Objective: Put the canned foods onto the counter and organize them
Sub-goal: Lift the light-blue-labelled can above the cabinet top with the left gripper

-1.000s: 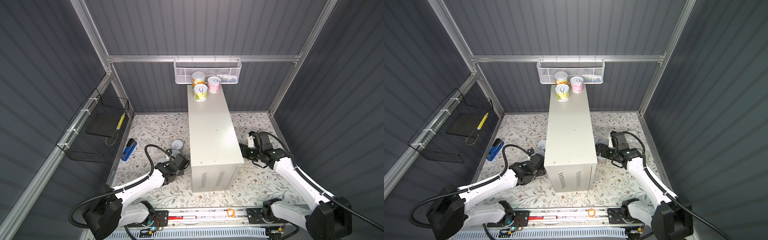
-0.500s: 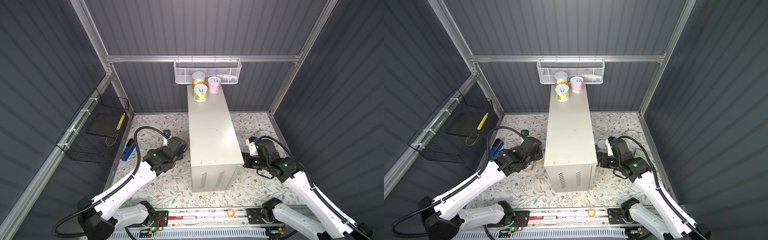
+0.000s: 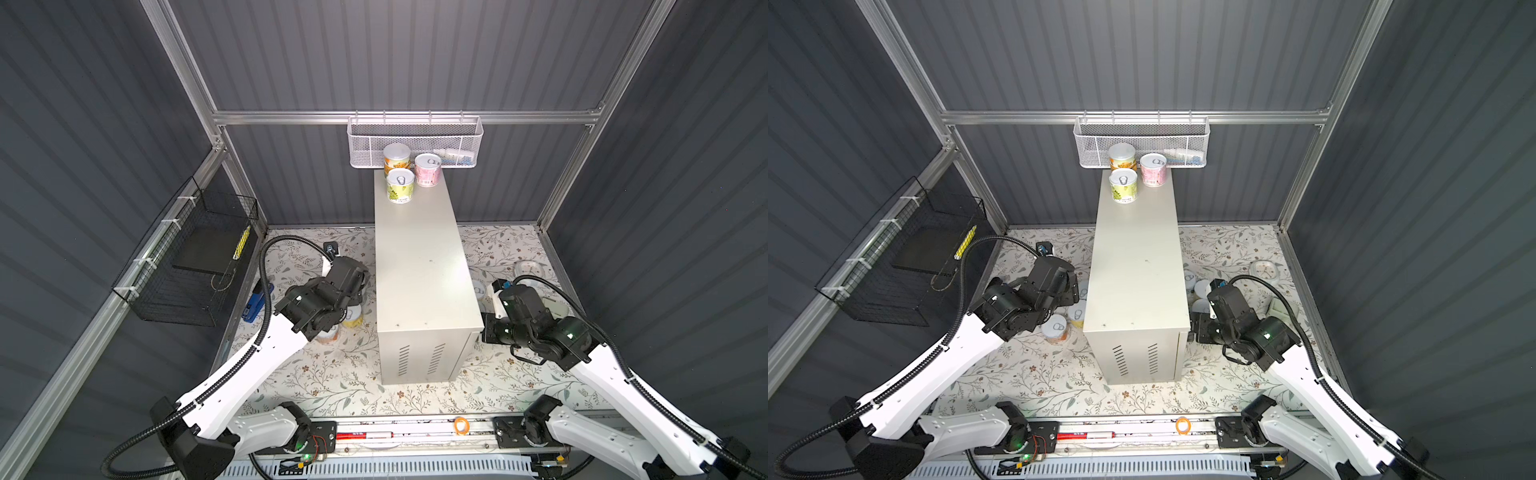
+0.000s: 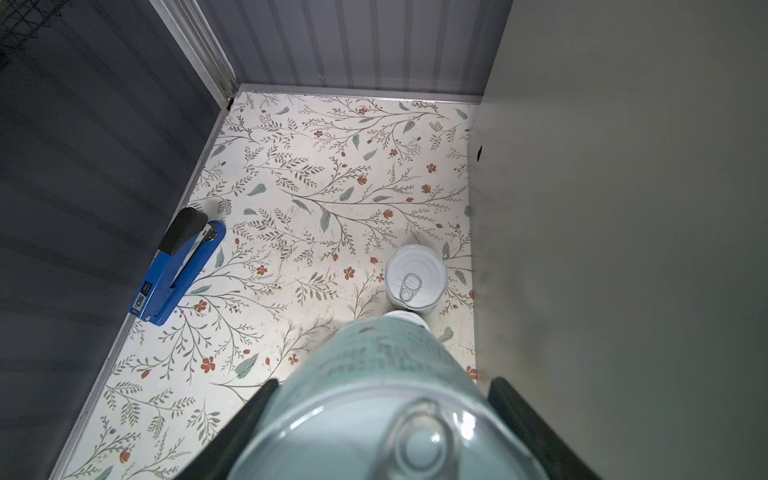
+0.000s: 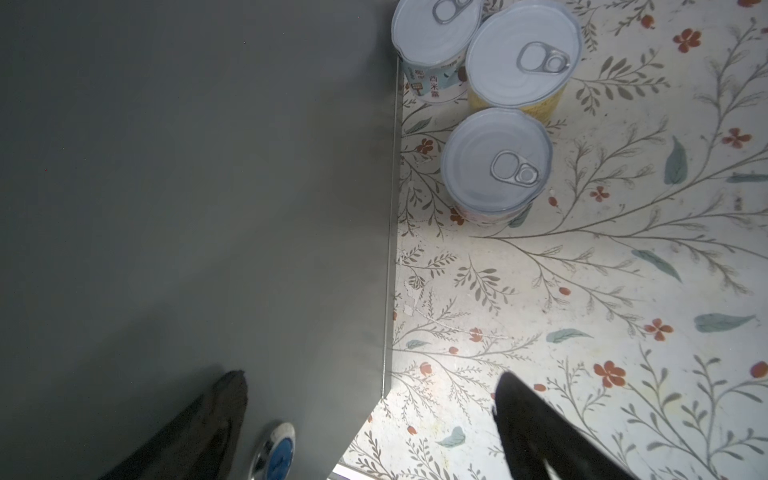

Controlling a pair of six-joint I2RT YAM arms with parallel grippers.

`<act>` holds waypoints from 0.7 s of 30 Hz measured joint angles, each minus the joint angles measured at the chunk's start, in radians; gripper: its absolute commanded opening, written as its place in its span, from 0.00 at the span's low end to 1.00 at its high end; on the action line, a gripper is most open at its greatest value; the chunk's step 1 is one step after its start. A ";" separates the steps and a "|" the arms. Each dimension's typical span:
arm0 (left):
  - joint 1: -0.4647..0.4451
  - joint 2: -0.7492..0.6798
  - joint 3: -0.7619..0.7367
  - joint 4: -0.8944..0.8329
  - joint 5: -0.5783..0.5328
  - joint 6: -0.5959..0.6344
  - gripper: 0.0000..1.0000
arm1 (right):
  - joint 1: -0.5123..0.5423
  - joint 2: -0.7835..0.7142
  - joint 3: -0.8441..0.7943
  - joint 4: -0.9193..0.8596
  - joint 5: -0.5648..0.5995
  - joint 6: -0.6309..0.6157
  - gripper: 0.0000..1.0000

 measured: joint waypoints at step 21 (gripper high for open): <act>0.011 0.360 0.863 -0.219 0.204 0.273 0.00 | -0.121 -0.025 0.043 -0.025 0.027 -0.063 0.98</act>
